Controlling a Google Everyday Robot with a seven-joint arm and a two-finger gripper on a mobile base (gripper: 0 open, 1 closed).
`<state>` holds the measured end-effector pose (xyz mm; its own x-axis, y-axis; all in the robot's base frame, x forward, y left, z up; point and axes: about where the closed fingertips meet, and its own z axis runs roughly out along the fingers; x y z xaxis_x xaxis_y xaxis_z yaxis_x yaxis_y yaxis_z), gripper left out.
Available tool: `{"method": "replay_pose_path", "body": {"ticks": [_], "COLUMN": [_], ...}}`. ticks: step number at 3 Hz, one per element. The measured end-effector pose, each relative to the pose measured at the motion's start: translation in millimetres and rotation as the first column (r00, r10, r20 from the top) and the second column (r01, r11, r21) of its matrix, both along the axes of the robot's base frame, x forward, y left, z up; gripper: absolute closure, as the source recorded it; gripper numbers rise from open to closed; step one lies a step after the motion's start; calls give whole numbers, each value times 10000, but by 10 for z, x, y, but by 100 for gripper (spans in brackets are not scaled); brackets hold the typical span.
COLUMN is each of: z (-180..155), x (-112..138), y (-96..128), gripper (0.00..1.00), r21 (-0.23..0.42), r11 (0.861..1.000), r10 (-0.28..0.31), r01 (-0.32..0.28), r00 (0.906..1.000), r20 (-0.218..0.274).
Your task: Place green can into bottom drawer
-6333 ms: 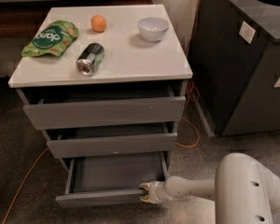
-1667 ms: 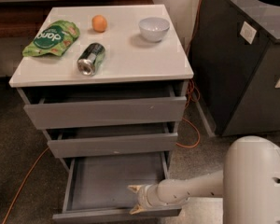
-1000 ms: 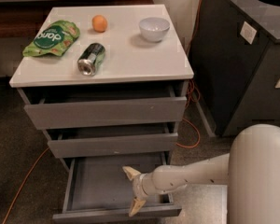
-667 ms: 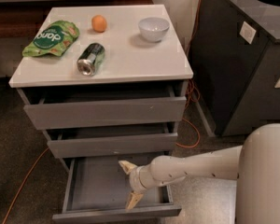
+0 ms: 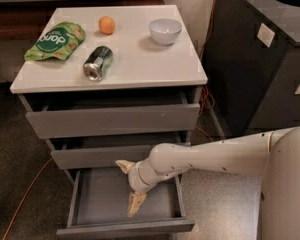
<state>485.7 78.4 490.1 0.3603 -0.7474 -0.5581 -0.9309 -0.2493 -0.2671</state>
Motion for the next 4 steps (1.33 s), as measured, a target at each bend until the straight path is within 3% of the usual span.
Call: {"method": "replay_pose_path", "body": {"ticks": [1,2,3,4], "z": [4,465,1312,1879], "x": [9,63,22,-30], "y": [2,56,135,210], "gripper": [0,0,0,0], "r21": [177,313,43,-416], "r11": [9997,9964,9797,9598], "r10": [153,771,1984,2805], "r01": [-153,-784,-2002,-2775], "r00": [9999,9963,9733,9465], "r20": [-37,392,1152,1596]}}
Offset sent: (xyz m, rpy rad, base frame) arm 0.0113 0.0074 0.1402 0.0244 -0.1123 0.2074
